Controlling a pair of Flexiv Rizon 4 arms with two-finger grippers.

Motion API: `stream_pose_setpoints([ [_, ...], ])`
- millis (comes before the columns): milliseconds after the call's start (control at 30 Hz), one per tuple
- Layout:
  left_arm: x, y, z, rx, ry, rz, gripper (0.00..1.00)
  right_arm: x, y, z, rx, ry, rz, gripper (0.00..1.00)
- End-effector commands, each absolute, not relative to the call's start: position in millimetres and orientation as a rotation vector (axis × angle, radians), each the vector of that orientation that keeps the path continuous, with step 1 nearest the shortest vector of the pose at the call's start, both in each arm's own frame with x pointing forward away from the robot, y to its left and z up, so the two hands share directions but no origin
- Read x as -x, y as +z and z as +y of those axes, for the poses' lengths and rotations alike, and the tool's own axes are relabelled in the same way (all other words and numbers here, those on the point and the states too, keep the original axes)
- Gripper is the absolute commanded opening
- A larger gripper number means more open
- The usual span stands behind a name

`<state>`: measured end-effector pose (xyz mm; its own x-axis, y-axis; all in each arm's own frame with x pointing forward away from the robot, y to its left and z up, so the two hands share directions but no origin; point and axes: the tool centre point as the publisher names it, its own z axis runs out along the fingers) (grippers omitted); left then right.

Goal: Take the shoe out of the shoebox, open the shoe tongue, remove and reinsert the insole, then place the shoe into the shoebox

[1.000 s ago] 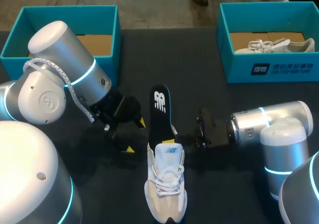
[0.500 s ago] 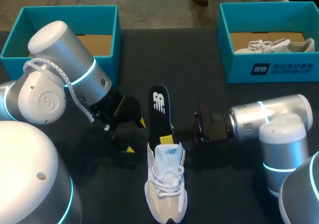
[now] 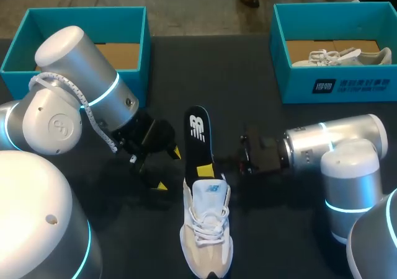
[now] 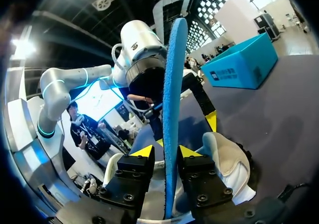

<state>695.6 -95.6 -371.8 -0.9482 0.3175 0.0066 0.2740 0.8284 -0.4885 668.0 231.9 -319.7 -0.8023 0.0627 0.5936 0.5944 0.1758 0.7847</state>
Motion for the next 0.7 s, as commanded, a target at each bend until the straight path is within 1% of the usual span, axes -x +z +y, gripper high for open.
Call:
stream_pose_setpoints([
  [33,-695.3,-372.4,-96.5,0.473,0.757,-2.922,1.00,-672.1,-319.2,237.6,0.610,-1.653,-2.035,0.27],
  [100,-695.3,-372.4,-96.5,0.473,0.757,-2.922,1.00,-672.5,-319.0,238.0,0.606,-1.654,-2.036,0.26],
  [167,-695.3,-372.4,-96.5,0.473,0.757,-2.922,1.00,-673.1,-318.8,238.0,0.603,-1.654,-2.036,0.18],
  [200,-695.3,-372.4,-96.5,0.473,0.757,-2.922,1.00,-673.6,-318.9,237.9,0.602,-1.655,-2.035,0.12],
  [233,-695.3,-372.4,-96.5,0.473,0.757,-2.922,1.00,-673.9,-318.9,237.8,0.601,-1.655,-2.034,0.01],
  [267,-695.3,-372.4,-96.5,0.473,0.757,-2.922,1.00,-674.4,-318.9,237.8,0.600,-1.654,-2.034,0.00],
  [467,-695.3,-372.4,-96.5,0.473,0.757,-2.922,1.00,-676.6,-319.0,238.0,0.591,-1.646,-2.032,0.00],
  [700,-695.3,-372.4,-96.5,0.473,0.757,-2.922,1.00,-673.2,-330.5,233.1,0.626,-1.602,-2.013,0.00],
])
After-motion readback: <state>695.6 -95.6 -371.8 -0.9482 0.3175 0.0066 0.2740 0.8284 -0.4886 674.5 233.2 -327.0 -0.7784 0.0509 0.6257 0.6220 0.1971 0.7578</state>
